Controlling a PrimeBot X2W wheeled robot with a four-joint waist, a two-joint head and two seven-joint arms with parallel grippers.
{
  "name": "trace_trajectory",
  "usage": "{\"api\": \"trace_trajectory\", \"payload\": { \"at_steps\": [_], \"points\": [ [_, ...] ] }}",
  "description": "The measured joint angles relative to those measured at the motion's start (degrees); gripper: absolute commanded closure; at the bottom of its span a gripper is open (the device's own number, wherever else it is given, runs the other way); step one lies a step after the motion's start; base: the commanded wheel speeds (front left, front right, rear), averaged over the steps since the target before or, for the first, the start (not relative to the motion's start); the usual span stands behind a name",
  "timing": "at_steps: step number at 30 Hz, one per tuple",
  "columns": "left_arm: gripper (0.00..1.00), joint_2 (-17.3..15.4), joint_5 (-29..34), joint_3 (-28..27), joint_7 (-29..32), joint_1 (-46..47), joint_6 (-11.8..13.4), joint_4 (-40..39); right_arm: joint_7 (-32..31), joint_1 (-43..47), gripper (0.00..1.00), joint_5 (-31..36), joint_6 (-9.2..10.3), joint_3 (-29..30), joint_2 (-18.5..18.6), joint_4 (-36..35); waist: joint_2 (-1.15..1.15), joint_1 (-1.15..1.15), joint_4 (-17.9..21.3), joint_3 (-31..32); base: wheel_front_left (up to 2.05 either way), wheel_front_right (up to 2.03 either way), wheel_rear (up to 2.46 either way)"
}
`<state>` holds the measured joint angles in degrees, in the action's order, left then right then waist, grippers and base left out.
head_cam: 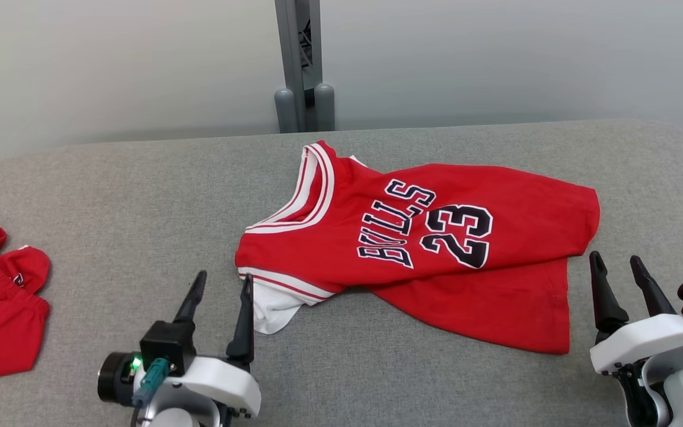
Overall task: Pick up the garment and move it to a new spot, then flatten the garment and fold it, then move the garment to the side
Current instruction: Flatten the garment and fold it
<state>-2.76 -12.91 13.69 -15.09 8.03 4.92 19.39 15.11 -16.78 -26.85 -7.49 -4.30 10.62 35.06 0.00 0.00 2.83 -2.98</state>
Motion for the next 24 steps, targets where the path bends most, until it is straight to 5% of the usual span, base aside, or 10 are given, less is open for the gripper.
{"api": "trace_trajectory", "payload": {
  "at_steps": [7, 22, 23, 24],
  "points": [
    [0.0, 0.1, 2.3, 4.0, 0.0, 1.5, -2.3, 14.7, 0.0, 0.0, 0.0, 0.9, 0.0, 0.6, -0.8, -1.0, 0.0, 0.0, 0.6, -0.2, 0.0, 0.0, 0.0],
    [0.0, 0.0, -0.3, 9.0, 0.4, 14.2, -3.2, 36.5, 0.0, -0.3, 0.0, 2.0, 0.0, 0.1, -1.7, -1.8, 0.0, 0.0, 3.2, -2.5, 0.0, 0.0, 0.0],
    [0.1, 0.0, -0.9, 9.3, 0.4, 14.7, -3.5, 37.2, 0.0, -0.3, 0.0, 2.0, 0.0, 0.1, -1.7, -1.8, 0.0, 0.0, 3.3, -2.6, 0.0, 0.0, 0.0],
    [0.51, 0.0, -1.3, 9.5, 0.3, 14.9, -3.8, 37.5, 0.0, -0.3, 0.0, 2.1, 0.0, 0.2, -1.7, -1.8, 0.0, 0.0, 3.3, -2.6, 0.0, 0.0, 0.0]
  ]
}}
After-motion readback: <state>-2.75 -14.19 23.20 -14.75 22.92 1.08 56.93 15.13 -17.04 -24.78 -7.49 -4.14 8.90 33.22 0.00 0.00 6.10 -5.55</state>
